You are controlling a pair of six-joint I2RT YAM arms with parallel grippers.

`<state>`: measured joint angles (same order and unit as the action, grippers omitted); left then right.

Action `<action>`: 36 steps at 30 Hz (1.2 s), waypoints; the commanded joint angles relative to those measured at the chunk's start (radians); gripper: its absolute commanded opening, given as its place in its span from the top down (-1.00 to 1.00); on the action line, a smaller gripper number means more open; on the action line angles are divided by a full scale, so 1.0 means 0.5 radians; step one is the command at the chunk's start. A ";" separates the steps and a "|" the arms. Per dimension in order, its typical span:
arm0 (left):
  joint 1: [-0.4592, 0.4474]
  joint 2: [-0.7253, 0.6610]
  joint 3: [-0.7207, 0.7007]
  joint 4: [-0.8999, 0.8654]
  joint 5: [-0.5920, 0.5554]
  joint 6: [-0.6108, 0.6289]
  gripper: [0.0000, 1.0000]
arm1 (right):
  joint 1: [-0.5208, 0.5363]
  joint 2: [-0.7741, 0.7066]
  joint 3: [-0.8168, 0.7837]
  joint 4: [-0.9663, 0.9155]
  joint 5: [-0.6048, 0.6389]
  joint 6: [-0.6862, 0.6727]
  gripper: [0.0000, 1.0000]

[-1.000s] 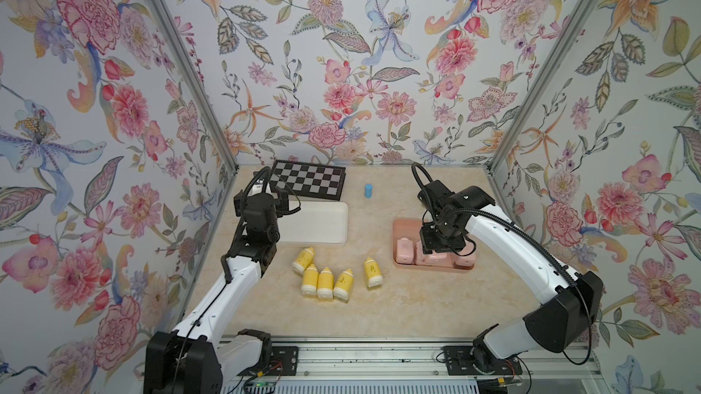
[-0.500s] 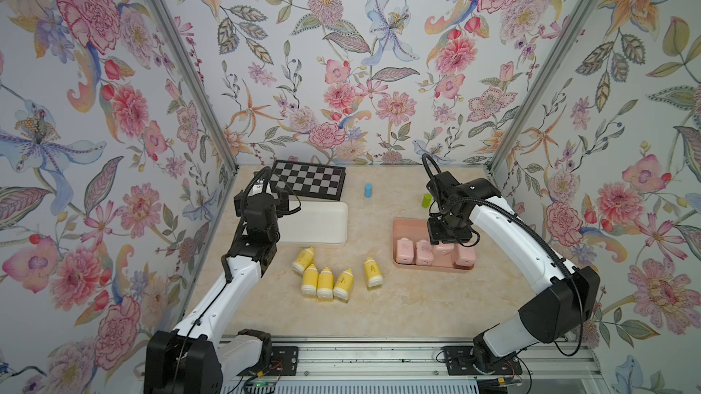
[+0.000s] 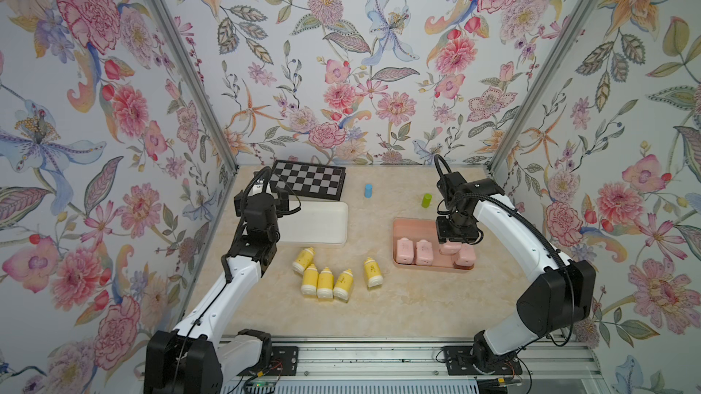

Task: Place the pencil sharpeners by color into the storage box
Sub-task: Place the pencil sharpener in the storage box.

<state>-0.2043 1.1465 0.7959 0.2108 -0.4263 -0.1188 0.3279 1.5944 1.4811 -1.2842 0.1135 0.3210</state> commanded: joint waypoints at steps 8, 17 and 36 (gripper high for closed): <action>-0.022 0.019 0.000 0.005 0.003 0.026 -0.99 | -0.080 0.116 -0.078 0.136 -0.027 -0.050 0.12; -0.024 0.030 0.000 0.003 0.003 0.026 -0.99 | -0.134 0.180 -0.162 0.233 -0.063 -0.067 0.13; -0.022 0.032 0.000 0.002 -0.002 0.032 -0.99 | -0.208 0.235 -0.312 0.349 -0.122 -0.079 0.12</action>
<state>-0.2043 1.1542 0.7959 0.2108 -0.4263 -0.1184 0.2321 1.7016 1.3392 -1.1133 0.0601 0.2977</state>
